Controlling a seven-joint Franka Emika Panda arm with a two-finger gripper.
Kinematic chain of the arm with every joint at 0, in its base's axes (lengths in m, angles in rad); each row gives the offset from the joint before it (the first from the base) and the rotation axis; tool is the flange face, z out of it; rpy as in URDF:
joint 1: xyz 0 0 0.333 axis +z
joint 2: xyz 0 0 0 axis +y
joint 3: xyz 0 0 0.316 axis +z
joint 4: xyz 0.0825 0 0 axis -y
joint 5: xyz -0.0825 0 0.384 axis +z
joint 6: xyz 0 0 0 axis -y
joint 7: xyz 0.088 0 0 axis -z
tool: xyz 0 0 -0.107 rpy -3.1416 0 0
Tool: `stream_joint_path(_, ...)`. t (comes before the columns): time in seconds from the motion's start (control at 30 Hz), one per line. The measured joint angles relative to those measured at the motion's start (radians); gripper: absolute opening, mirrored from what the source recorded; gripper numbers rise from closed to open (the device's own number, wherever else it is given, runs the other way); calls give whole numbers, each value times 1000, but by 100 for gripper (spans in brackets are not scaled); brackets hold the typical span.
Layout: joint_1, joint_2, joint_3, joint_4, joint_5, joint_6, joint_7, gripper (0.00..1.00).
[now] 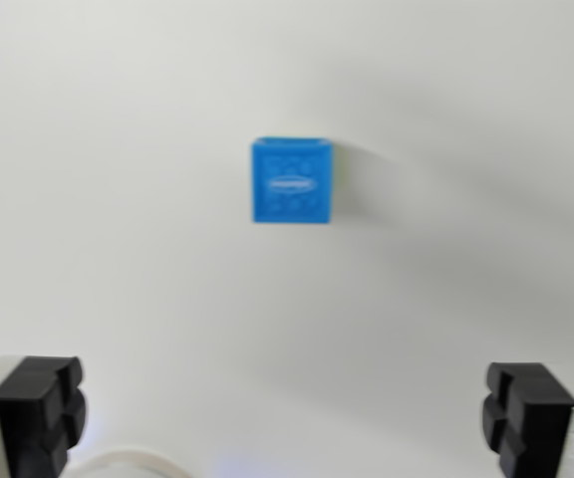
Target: Stack cube
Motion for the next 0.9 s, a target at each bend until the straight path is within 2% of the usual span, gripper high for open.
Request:
stream_joint_path(0.47,0,-16,1,46,0,-62,0,100)
stream_joint_path(0.9,0,-15,1,48,0,-66,0,100)
